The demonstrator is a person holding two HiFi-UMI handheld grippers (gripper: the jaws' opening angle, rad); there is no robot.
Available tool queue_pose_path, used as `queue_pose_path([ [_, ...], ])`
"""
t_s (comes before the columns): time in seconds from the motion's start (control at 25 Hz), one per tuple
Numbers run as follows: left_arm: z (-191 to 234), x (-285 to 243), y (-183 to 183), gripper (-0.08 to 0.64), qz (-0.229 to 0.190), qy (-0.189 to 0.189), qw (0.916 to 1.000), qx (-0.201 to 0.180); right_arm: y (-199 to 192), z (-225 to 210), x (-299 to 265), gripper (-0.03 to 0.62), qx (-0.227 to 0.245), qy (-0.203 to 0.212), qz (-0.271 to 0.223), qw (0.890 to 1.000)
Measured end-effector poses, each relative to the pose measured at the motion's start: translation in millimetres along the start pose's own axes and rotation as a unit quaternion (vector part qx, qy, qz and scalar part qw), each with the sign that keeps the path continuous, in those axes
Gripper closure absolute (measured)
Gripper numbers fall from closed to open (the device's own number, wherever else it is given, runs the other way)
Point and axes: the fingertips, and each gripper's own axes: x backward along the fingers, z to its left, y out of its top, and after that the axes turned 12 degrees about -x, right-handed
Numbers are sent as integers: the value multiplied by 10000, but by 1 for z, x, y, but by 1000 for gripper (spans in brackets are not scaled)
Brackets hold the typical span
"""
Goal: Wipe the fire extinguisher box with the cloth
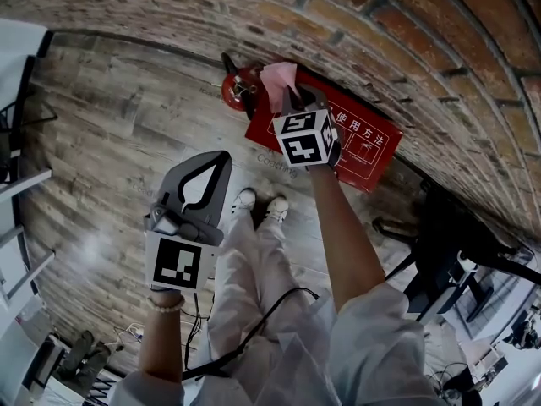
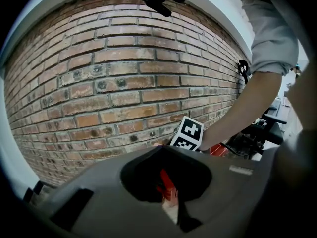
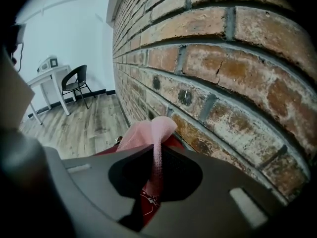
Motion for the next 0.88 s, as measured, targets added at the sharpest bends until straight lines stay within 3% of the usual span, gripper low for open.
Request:
queue_pose_path([
  [0.88,-18,-19,14,561,-182,-412,9990,-84,-22,-35,21,565,-582,-213,-43,9981],
])
